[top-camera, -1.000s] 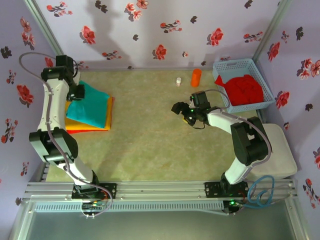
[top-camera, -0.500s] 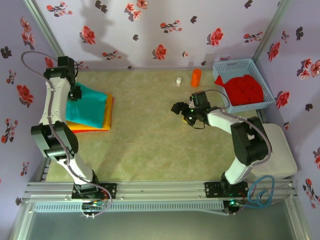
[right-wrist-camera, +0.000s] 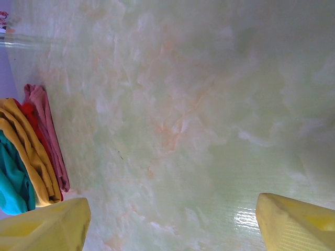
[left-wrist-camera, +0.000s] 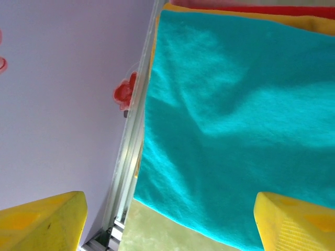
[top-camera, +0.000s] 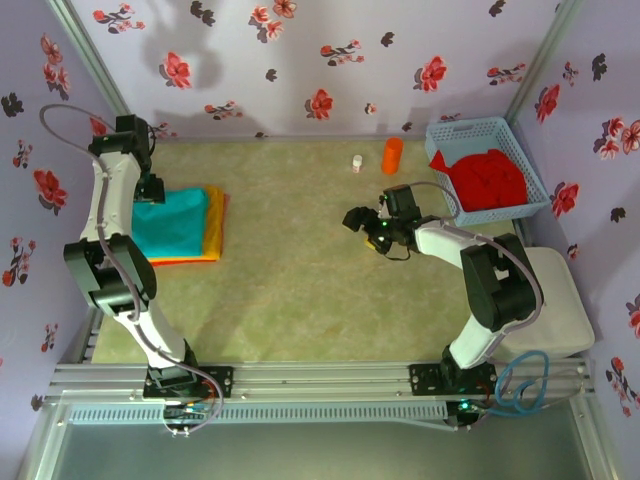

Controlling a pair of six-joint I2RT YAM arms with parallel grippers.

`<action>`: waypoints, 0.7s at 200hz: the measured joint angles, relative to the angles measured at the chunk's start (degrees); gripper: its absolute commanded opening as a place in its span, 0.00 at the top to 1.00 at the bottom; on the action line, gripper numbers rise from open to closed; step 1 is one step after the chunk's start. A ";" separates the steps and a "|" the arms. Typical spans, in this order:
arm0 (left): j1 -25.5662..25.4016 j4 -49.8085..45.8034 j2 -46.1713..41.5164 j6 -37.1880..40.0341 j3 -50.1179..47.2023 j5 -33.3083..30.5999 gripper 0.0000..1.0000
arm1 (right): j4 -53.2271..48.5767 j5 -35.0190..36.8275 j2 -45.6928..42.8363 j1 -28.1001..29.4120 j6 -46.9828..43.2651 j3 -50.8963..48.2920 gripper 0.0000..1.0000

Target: Fold and stack the t-shirts

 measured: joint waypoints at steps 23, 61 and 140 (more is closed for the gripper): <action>-0.85 3.15 -3.15 -1.20 -2.43 4.31 0.14 | -0.07 0.02 0.02 0.00 -0.11 0.09 0.17; -1.40 10.82 -9.20 -3.23 -9.40 10.25 0.07 | -4.11 2.54 -0.48 0.00 -3.93 2.21 0.02; -1.46 44.65 -12.07 -3.91 -37.07 14.93 0.00 | -13.38 28.26 -16.94 -0.02 -21.09 2.19 0.01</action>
